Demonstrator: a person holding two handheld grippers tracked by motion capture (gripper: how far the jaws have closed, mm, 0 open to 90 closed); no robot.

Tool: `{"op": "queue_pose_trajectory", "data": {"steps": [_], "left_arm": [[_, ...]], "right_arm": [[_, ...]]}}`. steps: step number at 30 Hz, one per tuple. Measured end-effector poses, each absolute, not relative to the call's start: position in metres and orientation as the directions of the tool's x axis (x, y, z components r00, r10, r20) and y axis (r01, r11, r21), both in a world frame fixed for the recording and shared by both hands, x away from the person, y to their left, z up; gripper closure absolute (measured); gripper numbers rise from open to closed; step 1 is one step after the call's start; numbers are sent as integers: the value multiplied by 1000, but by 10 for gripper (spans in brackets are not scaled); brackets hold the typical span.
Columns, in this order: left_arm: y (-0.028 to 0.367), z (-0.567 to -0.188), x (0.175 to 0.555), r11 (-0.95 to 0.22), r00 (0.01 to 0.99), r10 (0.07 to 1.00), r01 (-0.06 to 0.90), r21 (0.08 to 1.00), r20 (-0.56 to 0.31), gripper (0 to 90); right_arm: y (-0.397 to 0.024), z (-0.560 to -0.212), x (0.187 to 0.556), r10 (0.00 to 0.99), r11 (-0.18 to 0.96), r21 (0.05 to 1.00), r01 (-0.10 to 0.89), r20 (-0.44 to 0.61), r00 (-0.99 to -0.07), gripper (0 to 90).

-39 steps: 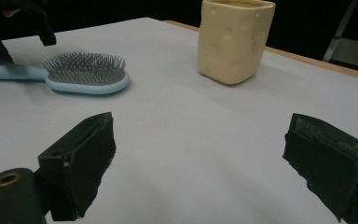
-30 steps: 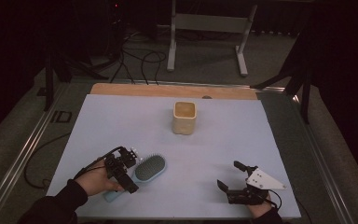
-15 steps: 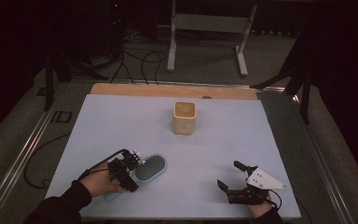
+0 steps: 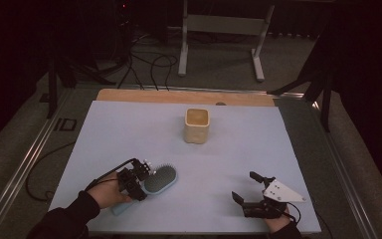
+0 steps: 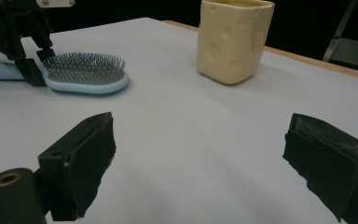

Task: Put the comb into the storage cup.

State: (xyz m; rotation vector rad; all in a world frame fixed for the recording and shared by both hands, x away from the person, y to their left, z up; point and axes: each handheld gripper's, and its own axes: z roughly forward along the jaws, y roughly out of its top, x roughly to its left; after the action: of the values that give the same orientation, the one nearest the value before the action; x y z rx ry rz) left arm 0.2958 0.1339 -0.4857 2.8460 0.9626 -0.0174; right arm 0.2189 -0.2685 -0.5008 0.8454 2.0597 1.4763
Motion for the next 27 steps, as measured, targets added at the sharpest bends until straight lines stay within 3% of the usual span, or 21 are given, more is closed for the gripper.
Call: {"op": "queue_pose_trajectory", "data": {"steps": [6, 16, 27], "left_arm": [[131, -486, 295, -790, 798, 601, 602, 117, -42, 569], [127, -486, 292, -787, 792, 610, 608, 107, -13, 672], [125, -485, 289, -827, 831, 556, 551, 112, 12, 702]], "right_arm": [[-268, -501, 219, 712, 233, 949, 211, -18, -702, 87], [-268, -501, 219, 713, 235, 949, 210, -21, -701, 87], [-269, -501, 219, 717, 231, 949, 214, -18, -697, 87]]}}
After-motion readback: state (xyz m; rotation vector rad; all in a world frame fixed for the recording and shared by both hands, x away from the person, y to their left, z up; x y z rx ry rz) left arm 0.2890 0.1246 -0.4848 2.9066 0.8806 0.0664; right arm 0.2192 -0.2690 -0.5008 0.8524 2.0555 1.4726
